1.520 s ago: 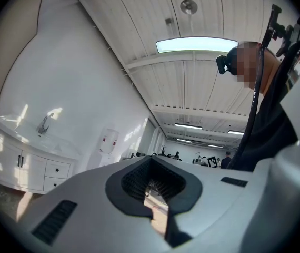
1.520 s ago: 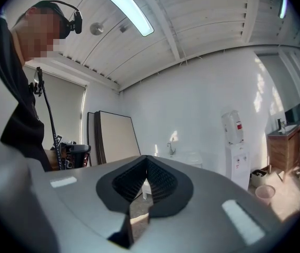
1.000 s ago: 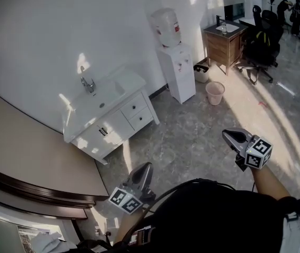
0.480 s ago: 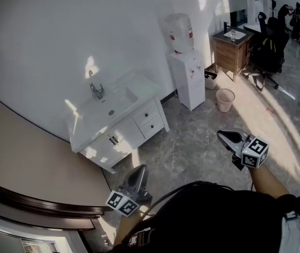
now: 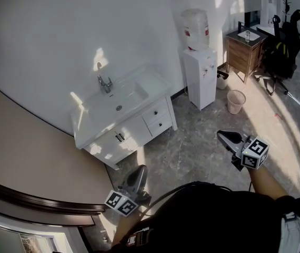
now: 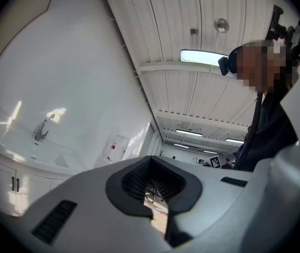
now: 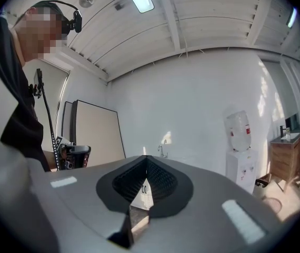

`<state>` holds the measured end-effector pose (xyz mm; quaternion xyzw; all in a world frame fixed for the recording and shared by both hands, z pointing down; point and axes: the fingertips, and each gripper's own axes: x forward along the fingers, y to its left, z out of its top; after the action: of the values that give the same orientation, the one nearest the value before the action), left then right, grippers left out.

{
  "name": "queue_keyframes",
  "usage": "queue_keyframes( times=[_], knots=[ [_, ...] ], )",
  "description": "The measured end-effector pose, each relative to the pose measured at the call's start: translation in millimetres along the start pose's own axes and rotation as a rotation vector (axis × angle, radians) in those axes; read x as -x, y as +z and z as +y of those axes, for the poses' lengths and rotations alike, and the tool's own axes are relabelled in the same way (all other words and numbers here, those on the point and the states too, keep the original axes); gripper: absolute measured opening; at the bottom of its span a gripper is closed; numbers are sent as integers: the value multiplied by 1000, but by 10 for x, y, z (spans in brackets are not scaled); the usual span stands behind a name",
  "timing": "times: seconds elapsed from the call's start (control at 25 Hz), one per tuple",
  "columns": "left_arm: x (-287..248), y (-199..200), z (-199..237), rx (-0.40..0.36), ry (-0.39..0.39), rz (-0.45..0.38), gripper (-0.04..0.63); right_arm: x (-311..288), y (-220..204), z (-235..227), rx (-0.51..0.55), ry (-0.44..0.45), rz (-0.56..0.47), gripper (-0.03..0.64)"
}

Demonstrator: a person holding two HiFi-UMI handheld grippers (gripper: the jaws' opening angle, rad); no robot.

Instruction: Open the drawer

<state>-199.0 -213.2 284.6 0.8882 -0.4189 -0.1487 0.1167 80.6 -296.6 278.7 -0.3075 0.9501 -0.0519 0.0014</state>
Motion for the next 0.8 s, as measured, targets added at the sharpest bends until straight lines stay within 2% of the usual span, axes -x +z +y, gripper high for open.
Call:
queue_keyframes(
  times=[0.28, 0.4, 0.56, 0.8],
  knots=[
    [-667, -63, 212, -35, 66, 0, 0, -260, -34, -791, -10, 68, -13, -2],
    [-1228, -80, 194, -37, 92, -14, 0, -315, 70, -1347, -5, 99, -17, -2],
    [-1991, -169, 65, -63, 86, -9, 0, -300, 251, -2079, 3, 127, -26, -2],
    [-2847, -323, -17, -67, 101, 0, 0, -195, 263, -2953, -19, 144, -20, -2]
  ],
)
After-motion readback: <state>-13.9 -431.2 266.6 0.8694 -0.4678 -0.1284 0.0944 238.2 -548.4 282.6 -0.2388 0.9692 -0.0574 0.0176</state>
